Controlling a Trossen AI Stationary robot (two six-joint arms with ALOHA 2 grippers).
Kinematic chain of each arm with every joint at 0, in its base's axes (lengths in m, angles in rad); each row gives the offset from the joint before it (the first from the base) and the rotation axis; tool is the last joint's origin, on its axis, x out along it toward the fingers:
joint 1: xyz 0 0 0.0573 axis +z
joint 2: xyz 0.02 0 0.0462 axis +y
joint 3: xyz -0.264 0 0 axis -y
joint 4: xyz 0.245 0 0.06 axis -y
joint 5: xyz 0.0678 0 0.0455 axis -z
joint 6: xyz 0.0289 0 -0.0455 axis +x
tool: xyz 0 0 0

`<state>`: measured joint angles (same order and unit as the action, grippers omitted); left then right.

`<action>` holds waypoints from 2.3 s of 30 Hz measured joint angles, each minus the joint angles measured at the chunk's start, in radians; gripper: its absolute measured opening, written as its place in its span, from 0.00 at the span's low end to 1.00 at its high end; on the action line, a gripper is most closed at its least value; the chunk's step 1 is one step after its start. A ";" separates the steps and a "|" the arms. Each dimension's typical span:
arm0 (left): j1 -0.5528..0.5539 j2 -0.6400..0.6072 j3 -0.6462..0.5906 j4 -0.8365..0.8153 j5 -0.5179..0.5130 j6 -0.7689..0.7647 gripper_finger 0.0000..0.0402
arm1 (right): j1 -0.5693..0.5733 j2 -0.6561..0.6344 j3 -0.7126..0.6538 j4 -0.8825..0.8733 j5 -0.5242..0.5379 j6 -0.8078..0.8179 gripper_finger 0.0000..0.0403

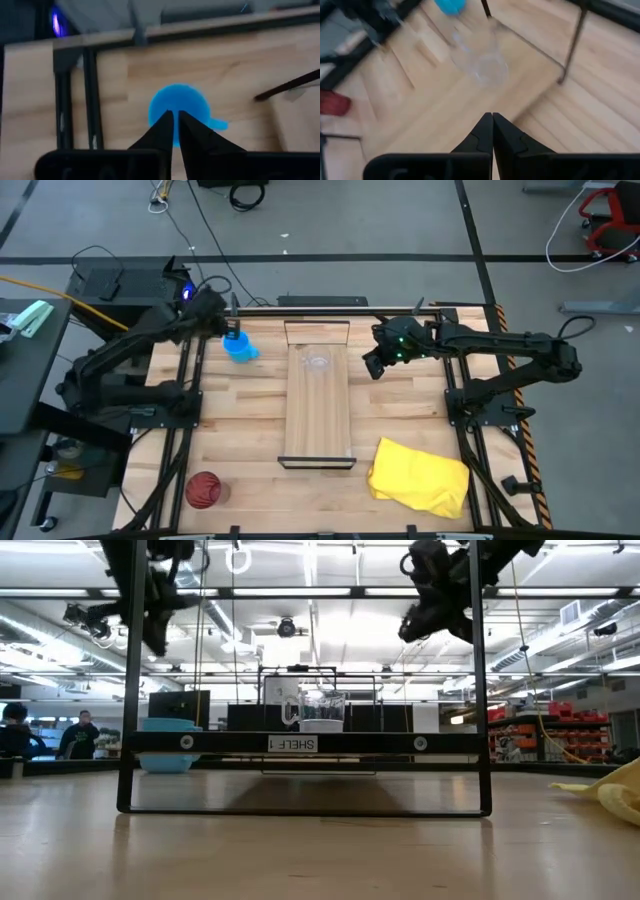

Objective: Stack small to large cups/mugs on shelf
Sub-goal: Put the blue mug on the shelf

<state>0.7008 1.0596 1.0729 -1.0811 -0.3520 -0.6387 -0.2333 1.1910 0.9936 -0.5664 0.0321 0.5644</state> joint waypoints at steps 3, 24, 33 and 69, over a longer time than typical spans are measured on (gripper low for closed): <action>0.114 0.043 0.000 -0.013 0.123 0.027 0.13 | 0.001 0.003 0.000 -0.035 0.000 -0.006 0.02; 0.291 0.439 0.000 0.027 0.305 0.161 0.36 | 0.087 0.004 0.000 -0.109 -0.007 0.020 0.14; 0.291 0.477 0.000 0.078 0.300 0.164 0.35 | 0.086 0.004 0.000 -0.109 -0.007 0.044 0.14; 0.086 0.384 -0.002 -0.007 0.305 0.601 0.03 | 0.086 0.004 0.000 -0.108 0.012 -0.009 0.14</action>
<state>0.7866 1.4433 1.0714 -1.0881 -0.0472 -0.0372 -0.1471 1.1950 0.9936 -0.6746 0.0441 0.5552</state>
